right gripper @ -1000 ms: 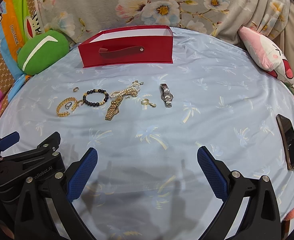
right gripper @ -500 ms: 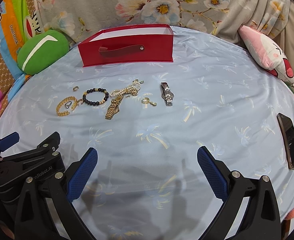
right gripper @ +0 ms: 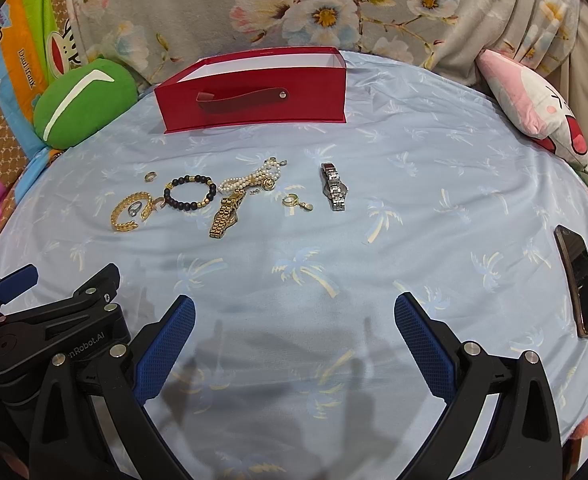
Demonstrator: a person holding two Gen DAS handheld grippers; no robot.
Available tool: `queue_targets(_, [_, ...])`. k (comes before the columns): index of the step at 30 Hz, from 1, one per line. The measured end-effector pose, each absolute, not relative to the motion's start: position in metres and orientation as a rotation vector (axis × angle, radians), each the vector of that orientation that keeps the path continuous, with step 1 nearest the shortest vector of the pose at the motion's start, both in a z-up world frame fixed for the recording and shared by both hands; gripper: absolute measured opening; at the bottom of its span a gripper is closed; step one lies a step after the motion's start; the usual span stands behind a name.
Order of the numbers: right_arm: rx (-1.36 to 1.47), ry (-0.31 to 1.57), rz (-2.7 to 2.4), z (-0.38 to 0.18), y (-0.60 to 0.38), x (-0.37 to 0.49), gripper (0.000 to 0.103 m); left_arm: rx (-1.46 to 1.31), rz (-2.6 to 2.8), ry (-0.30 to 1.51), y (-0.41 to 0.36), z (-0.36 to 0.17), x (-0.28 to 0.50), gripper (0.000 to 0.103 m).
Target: Organize jewelry
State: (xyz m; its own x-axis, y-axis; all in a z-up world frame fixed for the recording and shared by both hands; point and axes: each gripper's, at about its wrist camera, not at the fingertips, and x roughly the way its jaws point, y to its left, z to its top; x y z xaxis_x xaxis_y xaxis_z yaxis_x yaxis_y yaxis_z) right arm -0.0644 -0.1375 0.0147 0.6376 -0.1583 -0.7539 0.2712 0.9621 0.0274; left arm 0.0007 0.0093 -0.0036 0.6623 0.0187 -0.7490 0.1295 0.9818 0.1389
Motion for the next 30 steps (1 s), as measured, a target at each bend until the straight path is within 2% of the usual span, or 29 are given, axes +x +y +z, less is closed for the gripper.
queue_targets(18, [0.155,0.879,-0.241,-0.003,-0.142,-0.053,0.098,0.203,-0.059,0.882,0.004,-0.019,0.014,0.098])
queue_targets(28, [0.154,0.866,-0.266,-0.003,-0.170,-0.021,0.098,0.160,-0.024,0.907,0.014,-0.024,0.047,0.098])
queue_targets(30, [0.174,0.858,-0.274,-0.003,-0.181,-0.011,0.095,0.146,-0.017,0.911,0.019,-0.024,0.057,0.098])
